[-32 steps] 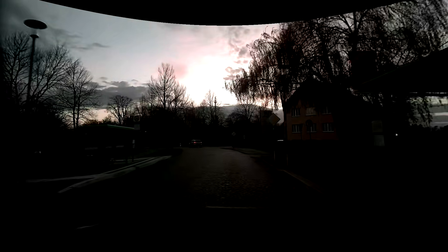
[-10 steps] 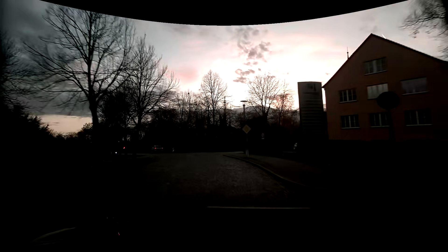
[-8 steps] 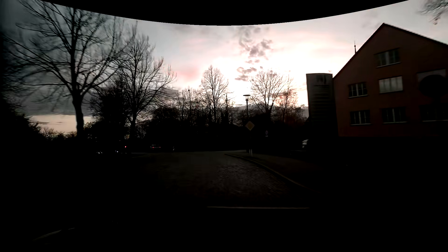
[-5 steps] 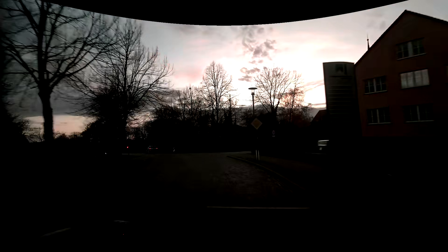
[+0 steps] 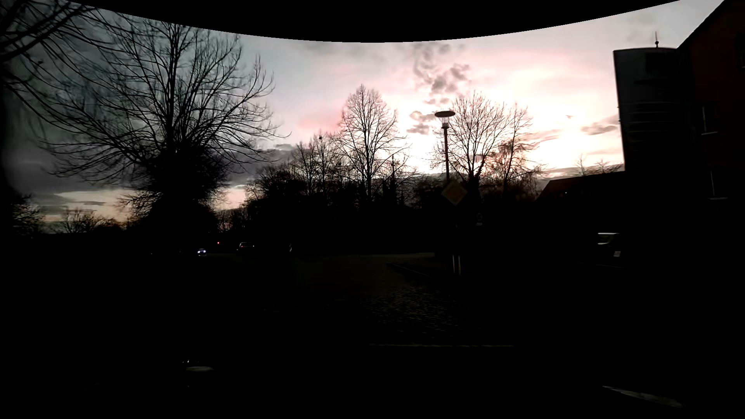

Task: Follow the waypoints while adhering to traffic rules and regulations

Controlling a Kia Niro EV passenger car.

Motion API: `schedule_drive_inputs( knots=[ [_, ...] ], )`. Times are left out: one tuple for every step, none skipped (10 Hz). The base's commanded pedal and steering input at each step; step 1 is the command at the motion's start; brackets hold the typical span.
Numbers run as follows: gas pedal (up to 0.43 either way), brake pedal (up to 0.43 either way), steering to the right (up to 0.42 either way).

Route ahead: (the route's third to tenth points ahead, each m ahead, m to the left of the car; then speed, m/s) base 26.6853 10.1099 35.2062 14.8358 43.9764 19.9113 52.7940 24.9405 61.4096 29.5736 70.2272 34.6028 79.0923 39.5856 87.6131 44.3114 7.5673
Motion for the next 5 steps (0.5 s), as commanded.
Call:
schedule_drive_inputs(
  knots=[
    [0.039, 0.000, -0.054],
    [0.028, 0.000, -0.055],
    [0.028, 0.000, -0.059],
    [0.028, 0.000, -0.063],
    [0.028, 0.000, -0.065]
  ],
)
